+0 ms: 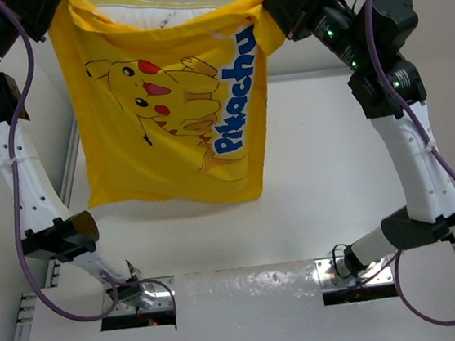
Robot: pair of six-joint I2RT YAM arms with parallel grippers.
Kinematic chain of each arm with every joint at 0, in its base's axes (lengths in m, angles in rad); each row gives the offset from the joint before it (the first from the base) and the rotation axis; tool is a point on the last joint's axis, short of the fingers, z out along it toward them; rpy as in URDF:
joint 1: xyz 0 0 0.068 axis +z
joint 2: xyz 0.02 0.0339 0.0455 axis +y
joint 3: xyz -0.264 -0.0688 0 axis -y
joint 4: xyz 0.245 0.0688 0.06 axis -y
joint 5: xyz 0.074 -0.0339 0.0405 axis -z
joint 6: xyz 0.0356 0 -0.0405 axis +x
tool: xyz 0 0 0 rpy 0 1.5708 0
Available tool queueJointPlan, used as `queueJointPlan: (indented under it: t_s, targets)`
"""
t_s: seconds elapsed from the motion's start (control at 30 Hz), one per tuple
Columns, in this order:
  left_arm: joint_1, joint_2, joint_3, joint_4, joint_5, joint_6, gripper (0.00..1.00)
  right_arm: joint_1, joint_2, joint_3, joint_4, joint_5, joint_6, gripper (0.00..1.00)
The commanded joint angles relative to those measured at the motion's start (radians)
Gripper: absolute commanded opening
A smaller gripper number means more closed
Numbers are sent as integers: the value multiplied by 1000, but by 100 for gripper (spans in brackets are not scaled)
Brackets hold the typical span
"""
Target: Put the pillow into the pillowcase
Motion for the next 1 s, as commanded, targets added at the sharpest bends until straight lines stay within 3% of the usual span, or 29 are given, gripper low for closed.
queueJointPlan:
  t_s: [0.0,0.03,0.07,0.1,0.13,0.17,0.2,0.23,0.27,0.3,0.33,0.37,0.43,0.47,0.5,0.57,0.6,0.63,0.67,0.7,0.73,0.83,0.87,0.97]
  targets:
    - [6,-34,-11,218,-202,-17,0,-1,-116,-186,201,107,-35,0]
    - [44,8,202,237,-293,-36,0,-2,-25,-76,183,135,-62,0]
    - [58,88,332,250,-369,-28,0,-1,59,315,74,152,-114,0]
    - [69,98,409,278,-449,-8,0,-2,138,477,62,164,-119,0]
    - [69,89,427,324,-438,25,0,-1,178,561,85,171,-118,0]
    - [69,51,390,329,-397,16,0,-2,124,455,147,172,-115,0]
    - [69,25,247,318,-263,-8,0,-2,39,299,190,171,-119,0]
    - [54,-3,146,315,-204,-33,0,-1,-65,73,255,172,-119,0]
    - [39,-60,31,301,-183,-28,0,-1,-230,-308,419,183,-101,0]
    - [26,-73,-53,275,-221,-8,0,-1,-253,-392,432,212,-99,0]
    - [19,-48,-85,198,-258,22,0,-4,-236,-396,307,264,-122,0]
    - [26,-18,-39,167,-322,21,0,-5,-128,-209,222,266,-144,0]
    - [78,89,236,139,-353,-16,0,-2,21,125,75,168,-153,0]
    - [90,98,302,161,-365,-25,0,-1,140,423,74,149,-138,0]
    - [95,83,293,219,-366,-18,0,-1,153,492,96,146,-127,0]
    - [94,-44,135,310,-320,-30,0,-2,67,271,212,169,-142,0]
    - [94,-88,23,344,-301,-46,0,-1,-105,98,396,187,-138,0]
    - [94,-86,32,286,-295,-42,0,-2,-172,-168,459,210,-130,0]
    - [95,-78,60,249,-313,-13,0,-1,-190,-190,455,224,-133,0]
    - [94,-54,100,214,-347,11,0,-2,-155,-149,341,233,-162,0]
    - [97,-44,159,203,-396,47,0,-1,-111,20,273,223,-168,0]
    - [97,-50,157,260,-375,61,0,-2,41,266,203,159,-145,0]
    - [97,-56,139,263,-360,39,0,-2,36,259,227,158,-139,0]
    - [95,-60,40,208,-365,47,0,-4,-32,-5,306,222,-162,0]
